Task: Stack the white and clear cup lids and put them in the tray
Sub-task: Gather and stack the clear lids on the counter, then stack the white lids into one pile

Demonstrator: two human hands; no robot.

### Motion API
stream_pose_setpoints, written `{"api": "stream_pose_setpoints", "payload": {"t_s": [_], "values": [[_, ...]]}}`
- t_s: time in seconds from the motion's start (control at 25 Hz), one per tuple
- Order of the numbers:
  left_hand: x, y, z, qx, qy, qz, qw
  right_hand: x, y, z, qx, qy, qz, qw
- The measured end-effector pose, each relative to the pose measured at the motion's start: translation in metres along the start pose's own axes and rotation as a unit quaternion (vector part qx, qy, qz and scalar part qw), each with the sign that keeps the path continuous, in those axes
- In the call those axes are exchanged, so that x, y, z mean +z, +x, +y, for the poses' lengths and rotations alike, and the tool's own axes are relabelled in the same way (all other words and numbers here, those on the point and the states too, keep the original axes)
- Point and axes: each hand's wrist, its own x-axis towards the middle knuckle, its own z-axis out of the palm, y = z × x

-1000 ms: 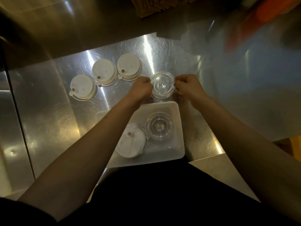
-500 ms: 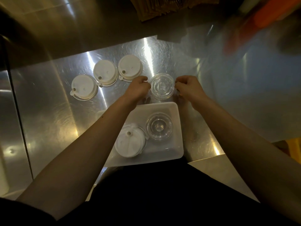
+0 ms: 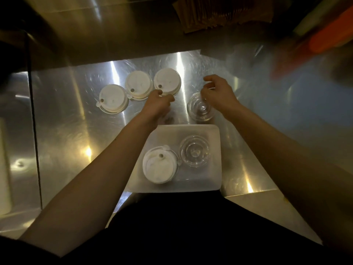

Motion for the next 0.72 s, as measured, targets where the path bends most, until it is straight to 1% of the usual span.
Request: {"api": "stream_pose_setpoints", "payload": {"t_s": [0.12,0.24,0.28,0.32,0.36,0.52,0.64,0.72], "values": [[0.009,-0.004,0.003,-0.019,-0.058,0.011,0.998,-0.002,0.012,-0.011,-0.021,-0.038,-0.012,0.999],[0.015,-0.003,0.0,-0.031,-0.066,0.04,0.997,-0.003,0.026,-0.021,-0.038,-0.078,-0.033,0.996],[-0.012,0.012,-0.006,-0.05,-0.09,0.061,0.993,0.031,0.043,-0.042,-0.042,-0.111,-0.081,0.99],[-0.025,0.019,-0.008,-0.059,-0.079,0.071,0.993,0.049,0.052,-0.054,-0.042,-0.129,-0.106,0.985],[-0.023,0.02,-0.01,-0.06,-0.06,0.083,0.993,0.05,0.055,-0.059,-0.044,-0.137,-0.113,0.983],[-0.012,0.014,-0.002,-0.055,-0.099,0.082,0.99,0.049,0.079,-0.061,-0.057,-0.17,-0.113,0.977],[-0.009,0.011,0.001,-0.052,-0.12,0.076,0.989,0.049,0.087,-0.06,-0.06,-0.173,-0.106,0.977],[-0.008,0.011,0.004,-0.065,-0.142,0.072,0.985,0.051,0.091,-0.059,-0.052,-0.171,-0.116,0.977]]}}
